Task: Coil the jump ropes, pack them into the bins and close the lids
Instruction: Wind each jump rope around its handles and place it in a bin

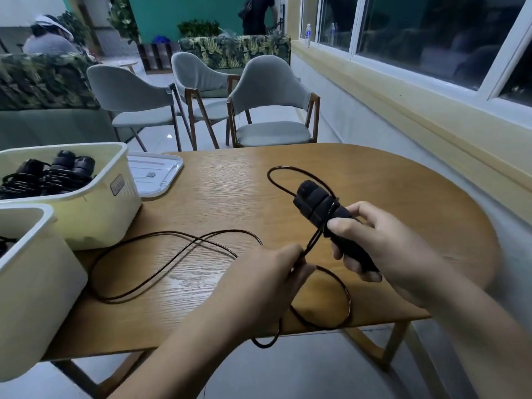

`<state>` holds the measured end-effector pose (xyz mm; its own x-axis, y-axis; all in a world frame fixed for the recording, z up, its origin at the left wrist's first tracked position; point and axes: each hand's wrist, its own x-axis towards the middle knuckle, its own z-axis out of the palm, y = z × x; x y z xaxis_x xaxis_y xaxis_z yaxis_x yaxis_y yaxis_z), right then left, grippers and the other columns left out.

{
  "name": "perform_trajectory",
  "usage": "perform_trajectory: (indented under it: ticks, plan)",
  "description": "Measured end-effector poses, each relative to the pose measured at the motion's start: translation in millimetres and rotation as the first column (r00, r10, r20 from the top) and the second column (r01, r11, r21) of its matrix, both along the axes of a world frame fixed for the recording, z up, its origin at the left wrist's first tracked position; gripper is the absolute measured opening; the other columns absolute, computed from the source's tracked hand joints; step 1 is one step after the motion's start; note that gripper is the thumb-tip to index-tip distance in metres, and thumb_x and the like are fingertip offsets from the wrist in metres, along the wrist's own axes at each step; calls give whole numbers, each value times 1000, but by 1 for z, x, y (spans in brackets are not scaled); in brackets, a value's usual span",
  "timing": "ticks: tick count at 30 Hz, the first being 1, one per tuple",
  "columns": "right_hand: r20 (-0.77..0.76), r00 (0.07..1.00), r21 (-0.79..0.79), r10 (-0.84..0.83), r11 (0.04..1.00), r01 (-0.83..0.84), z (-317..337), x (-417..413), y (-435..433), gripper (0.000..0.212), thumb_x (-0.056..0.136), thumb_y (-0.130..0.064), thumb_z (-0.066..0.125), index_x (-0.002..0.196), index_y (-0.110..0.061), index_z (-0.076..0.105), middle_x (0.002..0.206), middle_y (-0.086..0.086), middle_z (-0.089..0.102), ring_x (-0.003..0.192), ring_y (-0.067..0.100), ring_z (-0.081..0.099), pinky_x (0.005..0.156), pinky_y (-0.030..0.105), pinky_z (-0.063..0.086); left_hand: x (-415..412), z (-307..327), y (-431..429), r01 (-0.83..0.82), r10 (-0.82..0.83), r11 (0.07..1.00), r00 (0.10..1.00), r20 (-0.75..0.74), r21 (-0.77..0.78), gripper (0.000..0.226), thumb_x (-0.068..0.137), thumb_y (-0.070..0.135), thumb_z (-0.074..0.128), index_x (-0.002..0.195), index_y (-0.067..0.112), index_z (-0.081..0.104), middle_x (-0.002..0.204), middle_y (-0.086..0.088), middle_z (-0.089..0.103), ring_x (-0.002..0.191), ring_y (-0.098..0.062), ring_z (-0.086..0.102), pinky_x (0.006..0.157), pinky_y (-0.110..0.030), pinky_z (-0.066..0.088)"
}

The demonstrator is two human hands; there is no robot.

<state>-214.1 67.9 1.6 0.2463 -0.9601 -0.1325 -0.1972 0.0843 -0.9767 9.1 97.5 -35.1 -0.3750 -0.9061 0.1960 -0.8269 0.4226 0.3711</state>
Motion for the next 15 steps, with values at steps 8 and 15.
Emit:
perform_trajectory:
  ticks: [8,15]
  plan:
    - [211,925,151,316,924,-350,4,-1,5,70,83,-48,71,134,-1,57,91,20,65,56,17,48,40,22,32,37,3,-19,-23,142,978,800,-583,207,7,101,27,70,96,30,66,61,5,58,49,-18,61,50,-37,50]
    - [-92,978,148,188,974,-174,4,0,4,49,93,-40,74,122,-3,60,83,13,70,61,21,50,45,27,30,62,30,-23,45,213,949,638,-740,312,10,98,5,71,105,9,65,74,-8,54,56,-18,53,53,-26,44]
